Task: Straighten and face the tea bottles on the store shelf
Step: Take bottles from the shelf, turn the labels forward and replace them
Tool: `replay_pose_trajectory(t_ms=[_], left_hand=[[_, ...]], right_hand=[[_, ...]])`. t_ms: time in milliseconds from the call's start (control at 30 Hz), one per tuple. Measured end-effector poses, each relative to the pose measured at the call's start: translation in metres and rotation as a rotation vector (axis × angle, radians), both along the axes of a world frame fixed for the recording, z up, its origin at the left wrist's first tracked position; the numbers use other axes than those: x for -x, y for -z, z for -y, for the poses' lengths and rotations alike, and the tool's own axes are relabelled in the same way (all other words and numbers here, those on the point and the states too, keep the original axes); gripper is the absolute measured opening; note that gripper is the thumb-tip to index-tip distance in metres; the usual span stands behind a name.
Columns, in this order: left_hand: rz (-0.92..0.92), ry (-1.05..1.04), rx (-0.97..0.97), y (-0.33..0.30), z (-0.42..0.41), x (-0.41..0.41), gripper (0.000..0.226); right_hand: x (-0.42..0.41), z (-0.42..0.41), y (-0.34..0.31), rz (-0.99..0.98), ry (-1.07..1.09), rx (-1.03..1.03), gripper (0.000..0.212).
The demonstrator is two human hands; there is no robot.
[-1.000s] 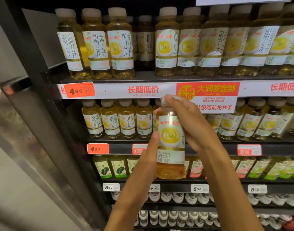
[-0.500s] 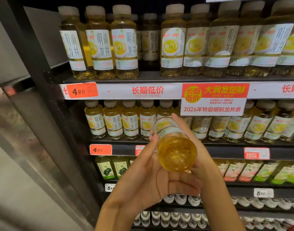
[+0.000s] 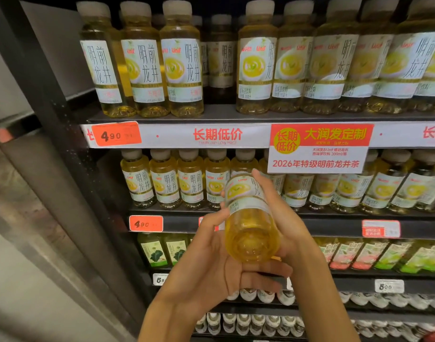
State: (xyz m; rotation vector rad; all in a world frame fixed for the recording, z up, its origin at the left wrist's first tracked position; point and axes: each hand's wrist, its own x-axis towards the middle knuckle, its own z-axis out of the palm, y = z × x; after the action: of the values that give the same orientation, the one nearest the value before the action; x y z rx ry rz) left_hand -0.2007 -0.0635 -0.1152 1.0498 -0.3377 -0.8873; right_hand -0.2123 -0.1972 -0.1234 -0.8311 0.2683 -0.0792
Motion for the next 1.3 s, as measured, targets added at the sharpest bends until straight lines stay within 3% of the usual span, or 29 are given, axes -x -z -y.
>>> replay_pose_trajectory(t_ms=[33, 100, 200, 300, 500, 733, 833, 933, 1067, 1300], left_hand=[[-0.001, -0.063, 0.03, 0.005, -0.001, -0.003, 0.067], [-0.071, 0.042, 0.103, 0.007, 0.002, -0.007, 0.08], [-0.072, 0.236, 0.076, 0.018, -0.003, -0.009, 0.063], [-0.021, 0.315, 0.124, 0.021, -0.007, -0.008, 0.067], [0.149, 0.115, 0.127, 0.028, -0.012, -0.014, 0.06], [0.427, 0.021, 0.101, 0.029, -0.015, -0.011, 0.054], [0.472, -0.037, 0.128, 0.029, -0.014, -0.013, 0.058], [0.525, -0.081, 0.154, 0.029, -0.012, -0.015, 0.056], [0.596, -0.104, 0.173, 0.025, -0.011, -0.019, 0.059], [0.677, -0.134, 0.149, 0.03, -0.012, -0.023, 0.067]], right_hand=[[-0.003, 0.002, 0.001, 0.021, 0.028, 0.019, 0.052], [-0.006, 0.002, -0.005, 0.065, 0.029, 0.103, 0.055], [-0.006, 0.007, -0.011, 0.168, -0.014, 0.236, 0.056], [-0.003, 0.011, -0.016, 0.23, 0.003, 0.349, 0.062], [0.01, 0.013, -0.034, 0.419, 0.067, 0.536, 0.046], [0.02, 0.004, -0.041, 0.431, 0.107, 0.595, 0.056], [0.027, 0.004, -0.041, 0.484, 0.082, 0.694, 0.057], [0.032, 0.003, -0.041, 0.552, 0.052, 0.669, 0.069], [0.038, 0.005, -0.039, 0.644, 0.009, 0.622, 0.058], [0.045, 0.012, -0.036, 0.691, -0.046, 0.71, 0.05]])
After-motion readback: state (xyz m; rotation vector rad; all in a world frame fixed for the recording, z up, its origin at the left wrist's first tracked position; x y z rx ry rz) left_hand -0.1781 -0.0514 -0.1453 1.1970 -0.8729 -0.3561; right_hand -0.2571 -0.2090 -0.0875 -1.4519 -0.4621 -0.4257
